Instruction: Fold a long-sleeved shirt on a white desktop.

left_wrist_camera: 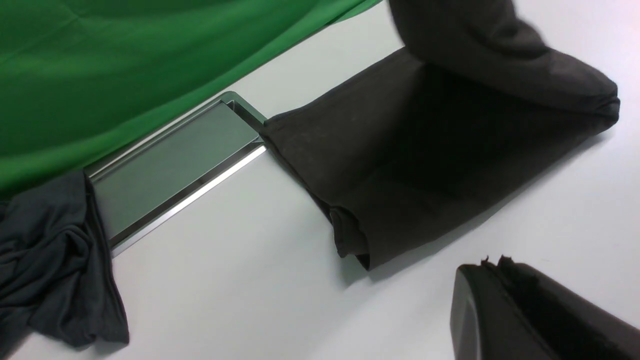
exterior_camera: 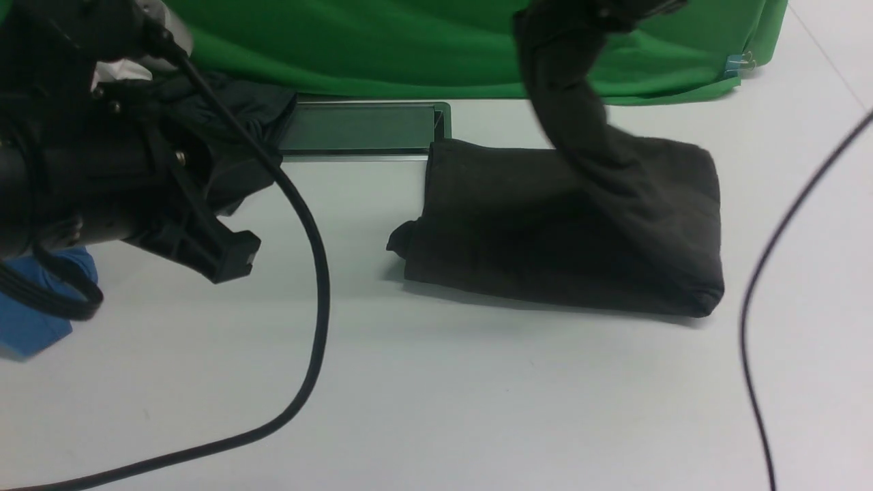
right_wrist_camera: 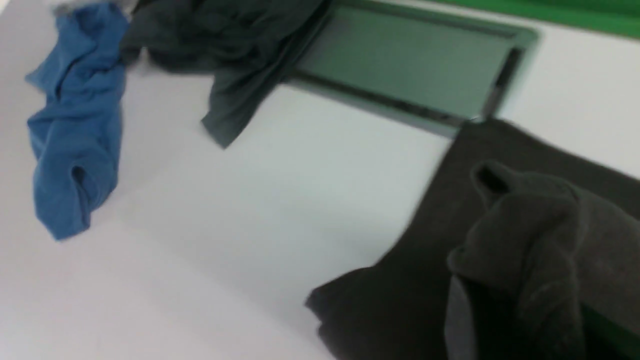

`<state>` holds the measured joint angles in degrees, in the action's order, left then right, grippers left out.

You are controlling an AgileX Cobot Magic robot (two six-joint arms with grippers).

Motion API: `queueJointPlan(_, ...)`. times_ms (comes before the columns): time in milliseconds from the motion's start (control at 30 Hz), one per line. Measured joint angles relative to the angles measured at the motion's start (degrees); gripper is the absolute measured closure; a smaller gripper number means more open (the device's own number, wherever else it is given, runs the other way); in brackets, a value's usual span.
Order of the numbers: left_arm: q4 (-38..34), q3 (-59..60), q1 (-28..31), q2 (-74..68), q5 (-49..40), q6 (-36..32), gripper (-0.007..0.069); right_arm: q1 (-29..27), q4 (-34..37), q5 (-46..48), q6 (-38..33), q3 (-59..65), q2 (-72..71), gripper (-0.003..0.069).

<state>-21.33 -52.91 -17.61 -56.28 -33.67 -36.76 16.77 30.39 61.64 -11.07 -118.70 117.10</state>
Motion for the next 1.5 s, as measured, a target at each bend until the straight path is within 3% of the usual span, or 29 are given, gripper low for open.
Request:
queueJointPlan(267, 0.05, 0.0, 0.0, 0.0, -0.23, 0.0, 0.0608, 3.31, 0.44, -1.35, 0.58, -1.91, 4.84, 0.0599)
queueJointPlan(400, 0.05, 0.06, 0.0, 0.0, -0.23, 0.0, 0.0608, 3.78, 1.18, -2.65, 1.67, -1.98, 6.01, 0.0552)
queueJointPlan(500, 0.05, 0.06, 0.0, 0.0, -0.39, 0.0, 0.0608, 3.93, 2.22, -3.3, 3.58, -1.98, 6.4, 0.0315)
queueJointPlan(533, 0.05, 0.06, 0.0, 0.0, -0.39, 0.0, 0.0608, 3.93, 2.18, -3.3, 3.63, -1.98, 6.4, 0.0315)
queueJointPlan(567, 0.11, 0.06, 0.0, 0.0, -0.39, 0.02, 0.0608, 3.93, 2.62, -3.23, 4.03, -2.04, 6.19, 0.0213)
queueJointPlan(600, 0.11, 0.06, 0.0, 0.0, -0.39, 0.02, 0.0608, 3.93, 2.63, -3.17, 4.03, -2.04, 6.18, 0.02)
queueJointPlan(633, 0.11, 0.06, 0.0, 0.0, -0.39, 0.02, 0.0608, 3.93, 2.77, -2.26, 4.26, -2.04, 5.46, 0.0109)
queueJointPlan(700, 0.12, 0.06, 0.0, 0.0, -0.44, 0.02, 0.0608, 3.71, 2.65, -0.81, 4.01, -2.04, 4.06, 0.0084)
queueJointPlan(800, 0.17, 0.06, 0.0, 0.0, -0.44, 0.02, 0.0608, 2.79, 0.47, 2.92, 2.85, -2.06, 0.76, 0.0155)
queueJointPlan(967, 0.17, 0.06, 0.0, 0.0, -0.44, 0.36, 0.0608, 0.91, -12.62, 7.37, 2.14, -1.4, -4.63, 0.0479)
queueJointPlan(1000, 0.17, 0.06, 0.0, 0.0, -0.44, 0.36, 0.0608, 0.78, -13.23, 7.37, 2.14, -1.02, -4.77, 0.0493)
queueJointPlan(1067, 0.17, 0.06, 0.0, -0.63, -0.44, 0.97, 0.0608, 0.38, -17.92, 7.48, 3.44, 2.83, -6.23, 0.0594)
queueJointPlan(1167, 0.17, 0.06, 0.0, -1.97, -0.44, 1.4, 0.0608, 0.82, -17.65, 4.03, 3.37, 12.05, -6.62, 0.0633)
queueJointPlan(1300, 0.17, 0.13, 0.0, -3.33, -0.44, 1.73, 0.0608, 3.46, -16.47, -8.72, 3.17, 26.52, -4.89, 0.064)
queueJointPlan(1500, 0.23, 0.14, 0.0, -3.48, -0.28, 2.13, 0.0608, 3.98, -15.88, -13.74, 3.17, 37.24, -2.1, 0.064)
